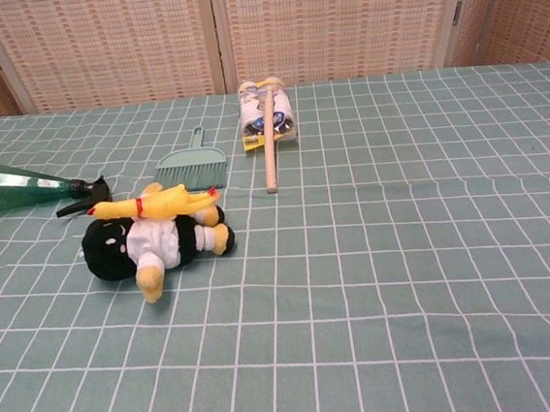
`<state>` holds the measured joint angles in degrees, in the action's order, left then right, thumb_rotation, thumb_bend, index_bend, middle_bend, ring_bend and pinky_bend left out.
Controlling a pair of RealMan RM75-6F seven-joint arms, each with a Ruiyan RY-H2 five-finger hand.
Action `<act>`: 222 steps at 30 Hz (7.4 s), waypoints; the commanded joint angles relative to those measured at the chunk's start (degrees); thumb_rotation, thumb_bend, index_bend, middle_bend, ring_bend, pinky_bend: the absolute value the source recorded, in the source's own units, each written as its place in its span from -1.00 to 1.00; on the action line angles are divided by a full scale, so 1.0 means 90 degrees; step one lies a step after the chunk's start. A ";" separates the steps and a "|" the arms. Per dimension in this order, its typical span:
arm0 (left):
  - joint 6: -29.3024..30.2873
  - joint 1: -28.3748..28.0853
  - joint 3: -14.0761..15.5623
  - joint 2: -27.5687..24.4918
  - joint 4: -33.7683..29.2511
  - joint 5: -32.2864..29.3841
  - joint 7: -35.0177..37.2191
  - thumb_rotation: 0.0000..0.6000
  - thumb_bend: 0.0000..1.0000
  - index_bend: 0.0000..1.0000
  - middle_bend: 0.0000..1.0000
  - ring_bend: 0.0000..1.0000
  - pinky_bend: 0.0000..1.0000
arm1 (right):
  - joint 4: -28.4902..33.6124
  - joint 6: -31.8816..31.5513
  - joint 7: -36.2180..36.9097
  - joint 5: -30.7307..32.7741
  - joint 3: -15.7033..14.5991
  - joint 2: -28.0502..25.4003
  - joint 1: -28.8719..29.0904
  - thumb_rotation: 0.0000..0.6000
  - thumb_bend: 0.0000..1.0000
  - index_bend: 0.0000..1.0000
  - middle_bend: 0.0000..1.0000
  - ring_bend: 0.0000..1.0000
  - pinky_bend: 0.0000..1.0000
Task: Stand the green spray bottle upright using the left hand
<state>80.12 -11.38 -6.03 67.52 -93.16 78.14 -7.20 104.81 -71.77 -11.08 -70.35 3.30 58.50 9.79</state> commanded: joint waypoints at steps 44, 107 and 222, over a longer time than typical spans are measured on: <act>-0.1273 -0.4211 -0.0909 0.2231 0.0675 -0.4783 -0.7358 1.00 -0.55 -0.80 -0.47 -0.71 -0.56 | -0.1326 -0.1684 0.2029 -0.2073 0.0126 0.0620 -0.0295 1.00 -1.00 -0.91 -0.87 -1.00 -1.00; -0.4126 -0.4526 -0.0379 0.4427 0.7180 -0.4157 -0.5806 1.00 -0.53 -0.21 -0.50 -0.67 -0.42 | -0.1256 -0.1300 0.1853 -0.1631 0.0264 0.0674 -0.0237 1.00 -1.00 -0.91 -0.87 -1.00 -1.00; -0.1861 -0.4013 -0.3435 0.3860 0.4920 -0.3824 0.1658 1.00 -0.23 0.40 -0.10 -0.29 -0.65 | -0.0718 -0.0852 0.0807 -0.0808 0.0438 0.0678 -0.0134 1.00 -1.00 -0.90 -0.87 -1.00 -1.00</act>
<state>63.42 -47.55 -37.00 102.21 -48.94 43.76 7.77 98.32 -79.46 -3.85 -77.62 7.24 64.62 8.57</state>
